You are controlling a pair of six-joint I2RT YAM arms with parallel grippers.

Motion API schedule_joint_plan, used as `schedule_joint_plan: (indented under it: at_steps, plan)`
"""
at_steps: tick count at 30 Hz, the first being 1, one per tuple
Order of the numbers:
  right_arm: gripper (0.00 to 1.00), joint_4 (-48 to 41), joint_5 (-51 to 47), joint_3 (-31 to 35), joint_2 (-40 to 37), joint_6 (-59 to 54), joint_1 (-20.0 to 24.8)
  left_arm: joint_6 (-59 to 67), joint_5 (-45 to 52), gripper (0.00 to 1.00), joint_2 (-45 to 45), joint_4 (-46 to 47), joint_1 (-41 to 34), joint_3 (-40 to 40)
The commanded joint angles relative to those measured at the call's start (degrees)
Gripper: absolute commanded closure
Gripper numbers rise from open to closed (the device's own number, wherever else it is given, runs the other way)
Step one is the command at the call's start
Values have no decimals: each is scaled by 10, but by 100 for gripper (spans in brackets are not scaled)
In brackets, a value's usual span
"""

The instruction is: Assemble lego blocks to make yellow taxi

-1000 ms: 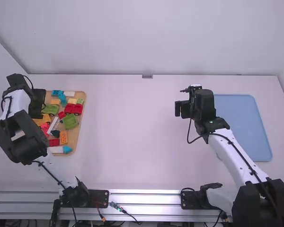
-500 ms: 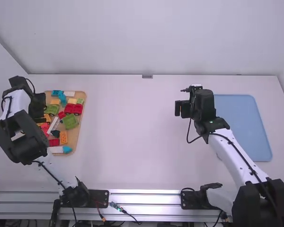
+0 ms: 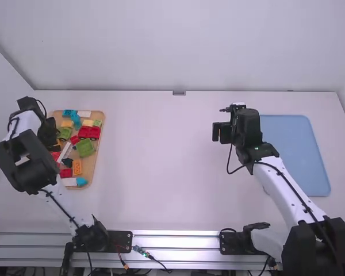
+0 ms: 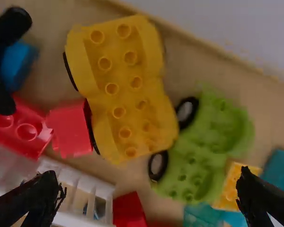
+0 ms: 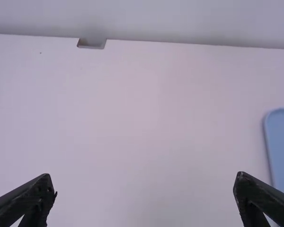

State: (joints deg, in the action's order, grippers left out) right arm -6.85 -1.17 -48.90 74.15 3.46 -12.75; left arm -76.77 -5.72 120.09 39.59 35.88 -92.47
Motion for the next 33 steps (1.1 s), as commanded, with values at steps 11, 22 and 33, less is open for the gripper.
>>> schedule_joint_plan:
  at_steps: [11, 22, 33]
  plan:
    - [0, -8, -2, -19, 4, 3, -1, -81, -33, 4, 34, 10, -2, -10]
    - [0, -11, -2, -19, 4, 4, -1, -130, -43, 8, 35, -47, -2, 42]
    - [0, -11, -2, -19, 4, 4, 0, -139, -42, 14, 35, -13, -2, 48]
